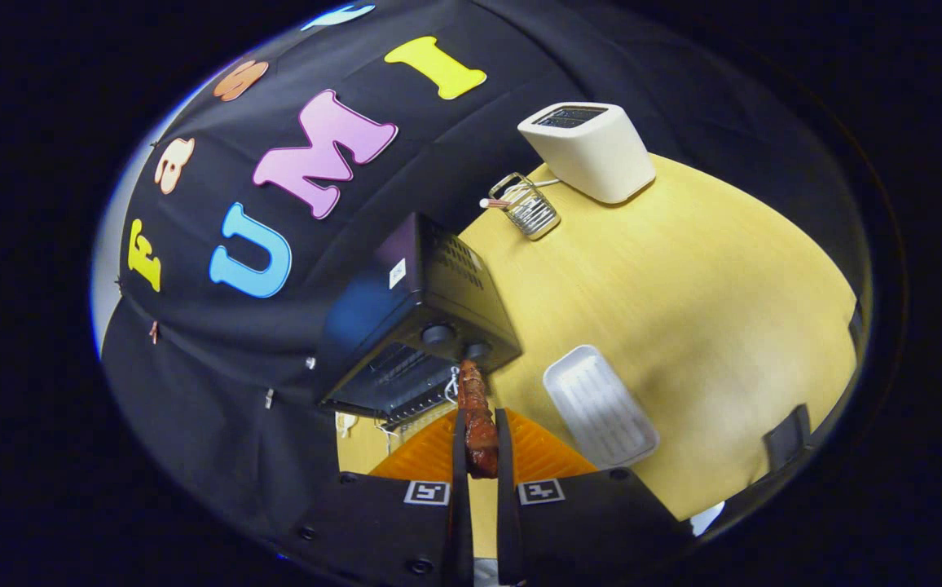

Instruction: Open the toaster oven, put the food inside, and close the toaster oven door.

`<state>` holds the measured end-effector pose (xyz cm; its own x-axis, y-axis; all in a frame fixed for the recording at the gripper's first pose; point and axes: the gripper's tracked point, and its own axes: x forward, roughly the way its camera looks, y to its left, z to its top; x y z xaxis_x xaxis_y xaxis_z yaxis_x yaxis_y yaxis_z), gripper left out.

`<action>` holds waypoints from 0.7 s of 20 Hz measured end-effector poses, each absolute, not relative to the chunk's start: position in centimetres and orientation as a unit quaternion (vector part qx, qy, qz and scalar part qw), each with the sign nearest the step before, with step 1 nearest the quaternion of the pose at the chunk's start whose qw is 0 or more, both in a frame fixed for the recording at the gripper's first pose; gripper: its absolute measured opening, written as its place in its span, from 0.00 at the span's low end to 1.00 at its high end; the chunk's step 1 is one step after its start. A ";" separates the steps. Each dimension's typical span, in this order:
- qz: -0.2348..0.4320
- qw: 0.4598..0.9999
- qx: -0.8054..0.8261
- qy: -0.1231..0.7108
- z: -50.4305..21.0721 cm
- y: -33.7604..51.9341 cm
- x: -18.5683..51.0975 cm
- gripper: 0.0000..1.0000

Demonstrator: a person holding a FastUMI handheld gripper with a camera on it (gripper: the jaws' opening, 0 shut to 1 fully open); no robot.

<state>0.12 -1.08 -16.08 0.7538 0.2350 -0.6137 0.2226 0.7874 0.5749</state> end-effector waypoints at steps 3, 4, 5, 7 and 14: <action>-0.004 0.879 0.348 0.326 -16.4 4.0 0.2 0.16; -0.003 0.879 0.355 0.320 -16.4 5.7 0.1 0.16; -0.001 0.879 0.358 0.314 -16.6 7.4 0.1 0.16; 0.002 0.879 0.359 0.313 -17.4 10.7 0.2 0.16; 0.001 0.868 0.403 0.289 -20.1 18.9 3.8 0.16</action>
<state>3.83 18.87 -20.12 0.8334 0.2352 -0.5001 0.2305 0.6746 0.7013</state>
